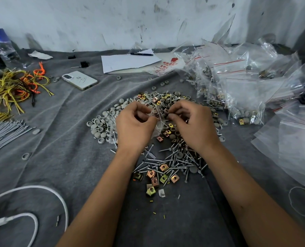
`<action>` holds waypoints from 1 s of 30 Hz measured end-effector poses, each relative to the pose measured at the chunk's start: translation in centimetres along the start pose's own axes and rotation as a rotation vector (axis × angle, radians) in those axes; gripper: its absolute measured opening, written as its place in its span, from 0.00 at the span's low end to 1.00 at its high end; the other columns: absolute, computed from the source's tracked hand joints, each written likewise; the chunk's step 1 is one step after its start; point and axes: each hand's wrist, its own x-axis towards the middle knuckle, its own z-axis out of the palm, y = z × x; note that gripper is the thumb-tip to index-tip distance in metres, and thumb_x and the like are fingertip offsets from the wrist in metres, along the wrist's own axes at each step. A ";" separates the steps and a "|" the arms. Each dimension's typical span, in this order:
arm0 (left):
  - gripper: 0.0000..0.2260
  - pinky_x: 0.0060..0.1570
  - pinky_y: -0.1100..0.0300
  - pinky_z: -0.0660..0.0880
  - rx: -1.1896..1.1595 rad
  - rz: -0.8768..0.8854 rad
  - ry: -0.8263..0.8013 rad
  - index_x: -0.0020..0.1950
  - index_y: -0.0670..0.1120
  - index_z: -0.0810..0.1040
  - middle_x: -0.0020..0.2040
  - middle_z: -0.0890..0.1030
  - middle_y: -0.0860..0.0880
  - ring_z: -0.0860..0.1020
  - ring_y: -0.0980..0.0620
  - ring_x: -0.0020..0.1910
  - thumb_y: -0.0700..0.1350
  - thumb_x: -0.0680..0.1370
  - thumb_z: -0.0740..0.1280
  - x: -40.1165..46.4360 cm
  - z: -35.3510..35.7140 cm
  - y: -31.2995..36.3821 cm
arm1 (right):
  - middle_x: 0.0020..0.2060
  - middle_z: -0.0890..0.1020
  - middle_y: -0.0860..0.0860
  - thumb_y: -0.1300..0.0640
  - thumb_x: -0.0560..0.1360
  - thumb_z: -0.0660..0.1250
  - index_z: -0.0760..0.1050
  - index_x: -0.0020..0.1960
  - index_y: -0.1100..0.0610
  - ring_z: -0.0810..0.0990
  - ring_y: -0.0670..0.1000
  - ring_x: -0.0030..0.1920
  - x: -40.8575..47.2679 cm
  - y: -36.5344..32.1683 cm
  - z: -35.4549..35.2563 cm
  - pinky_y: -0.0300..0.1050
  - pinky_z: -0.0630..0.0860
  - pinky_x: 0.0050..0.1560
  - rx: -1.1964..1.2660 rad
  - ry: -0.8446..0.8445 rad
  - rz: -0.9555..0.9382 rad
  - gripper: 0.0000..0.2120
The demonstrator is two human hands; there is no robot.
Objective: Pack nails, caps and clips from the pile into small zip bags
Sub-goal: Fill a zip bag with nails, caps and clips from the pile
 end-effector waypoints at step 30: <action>0.07 0.31 0.54 0.77 0.007 0.034 -0.045 0.47 0.44 0.80 0.35 0.81 0.45 0.81 0.47 0.33 0.33 0.74 0.71 -0.1 0.4 -0.4 | 0.43 0.84 0.47 0.62 0.71 0.79 0.86 0.48 0.56 0.81 0.43 0.44 -0.1 -1.0 -0.3 0.32 0.74 0.45 -0.079 -0.131 -0.112 0.07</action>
